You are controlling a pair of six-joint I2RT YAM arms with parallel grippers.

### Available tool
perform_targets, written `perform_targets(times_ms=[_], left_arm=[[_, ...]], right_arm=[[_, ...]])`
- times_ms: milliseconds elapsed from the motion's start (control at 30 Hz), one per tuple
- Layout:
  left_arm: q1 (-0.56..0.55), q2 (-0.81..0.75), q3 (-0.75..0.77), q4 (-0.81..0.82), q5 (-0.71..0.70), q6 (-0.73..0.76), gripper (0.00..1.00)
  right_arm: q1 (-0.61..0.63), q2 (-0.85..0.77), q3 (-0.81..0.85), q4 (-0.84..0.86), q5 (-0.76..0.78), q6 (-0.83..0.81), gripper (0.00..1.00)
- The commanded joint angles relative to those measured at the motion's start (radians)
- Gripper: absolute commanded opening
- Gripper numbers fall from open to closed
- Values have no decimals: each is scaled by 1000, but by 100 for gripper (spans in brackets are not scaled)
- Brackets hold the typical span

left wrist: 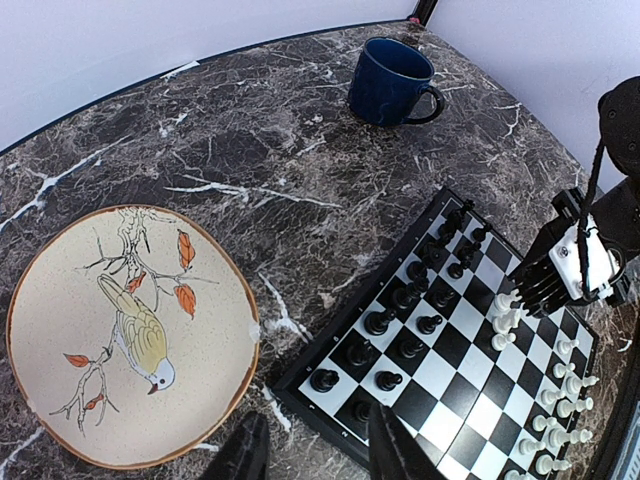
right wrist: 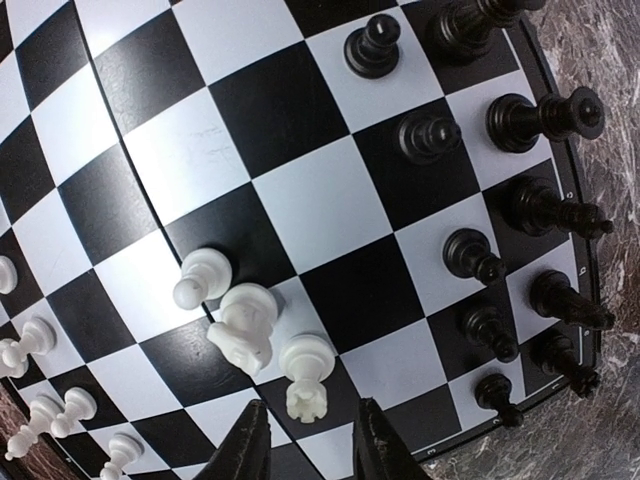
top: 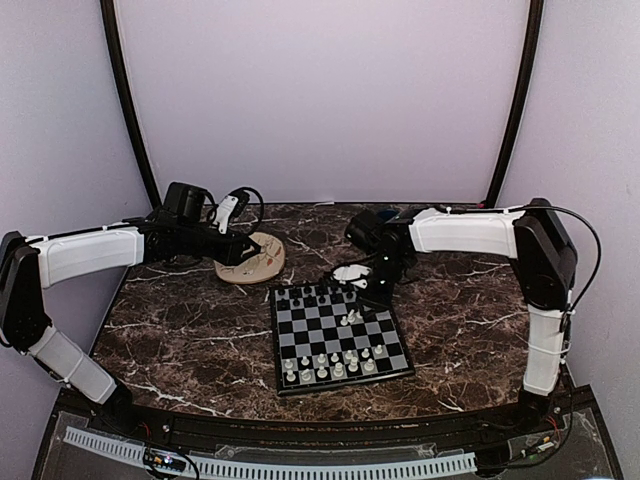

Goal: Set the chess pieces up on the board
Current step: Pick up the rook from the chessboard.

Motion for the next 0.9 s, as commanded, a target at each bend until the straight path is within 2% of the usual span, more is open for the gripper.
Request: perform_targets(times_ms=[0,167,433,667,867], left_arm=[[-2,-23,18,-12,14,3,36],[-2,-25,18,-13,11,4,36],[-2,-28,18,-13,12,4,36],[-1,-29,18,-13,14,4,36],[-1,-31,18,-14,11,4,36]], right_arm=[[-8,13,35,16,-23,11,29],[-7,31,61,1,-60,10,28],[-8,42,68,-10,-72,10,16],[-7,40,61,-10,-65,11,18],[-8,28,65,-21,-68,9,9]])
